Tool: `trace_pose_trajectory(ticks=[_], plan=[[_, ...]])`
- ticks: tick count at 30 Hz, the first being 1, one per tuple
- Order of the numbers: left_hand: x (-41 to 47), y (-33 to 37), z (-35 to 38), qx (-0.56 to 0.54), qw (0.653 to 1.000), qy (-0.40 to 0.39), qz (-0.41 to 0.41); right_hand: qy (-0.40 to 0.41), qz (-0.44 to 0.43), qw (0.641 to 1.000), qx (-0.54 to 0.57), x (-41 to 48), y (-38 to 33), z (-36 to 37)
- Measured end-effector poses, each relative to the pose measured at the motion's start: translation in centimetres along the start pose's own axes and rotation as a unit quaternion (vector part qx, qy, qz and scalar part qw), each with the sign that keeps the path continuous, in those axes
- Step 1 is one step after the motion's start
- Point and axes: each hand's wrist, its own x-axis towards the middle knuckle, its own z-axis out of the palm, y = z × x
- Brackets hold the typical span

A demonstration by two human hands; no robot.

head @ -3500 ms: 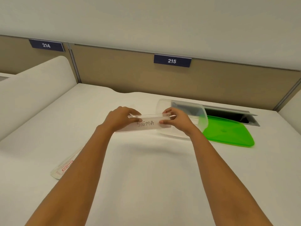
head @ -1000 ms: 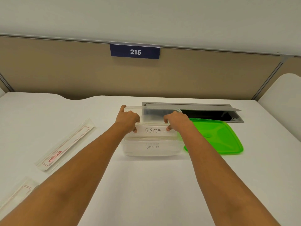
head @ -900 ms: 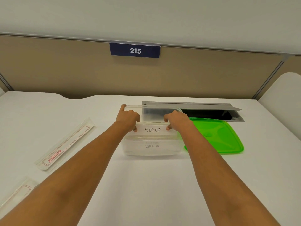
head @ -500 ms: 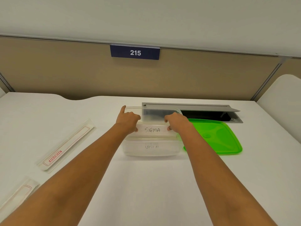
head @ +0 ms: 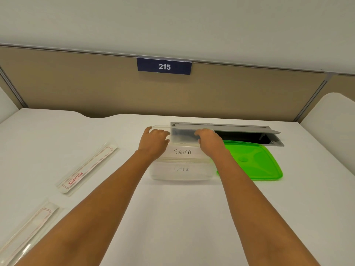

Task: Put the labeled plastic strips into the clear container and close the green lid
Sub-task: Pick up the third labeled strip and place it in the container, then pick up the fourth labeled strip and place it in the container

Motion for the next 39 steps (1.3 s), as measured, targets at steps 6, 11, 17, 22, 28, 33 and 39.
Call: trace_pose_trajectory(ticks=[6,11,17,22,28,33,39], plan=[[-3.1,-2.9,-3.4,-0.145,0.973,0.142,-0.107,0.132,-0.013,0.971,0.198,-0.2,-5.5,-1.7],[-7.1,-7.7,-4.8,-0.200,0.937,0.161,-0.235,0.123,-0.061,0.948,0.286,-0.2,-11.2,-1.6],[-13.0,-12.5,-3.4,-0.251,0.867,0.198,-0.382,-0.012,-0.090,0.953,0.290,0.2,-17.7,1.4],[-16.0,-14.1,-1.0,-0.278,0.819,0.207,-0.458,-0.122,-0.080,0.946,0.290,0.8,-21.3,4.6],[-16.0,-14.6,0.0,-0.304,0.789,0.221,-0.486,-0.165,-0.026,0.924,0.344,2.0,-23.3,7.7],[-16.1,-15.2,0.0,-0.250,0.838,0.141,-0.465,-0.168,-0.003,0.910,0.378,3.3,-23.8,9.4],[-16.1,-15.5,0.2,-0.229,0.846,0.123,-0.466,-0.156,0.002,0.894,0.419,4.3,-23.9,10.5]])
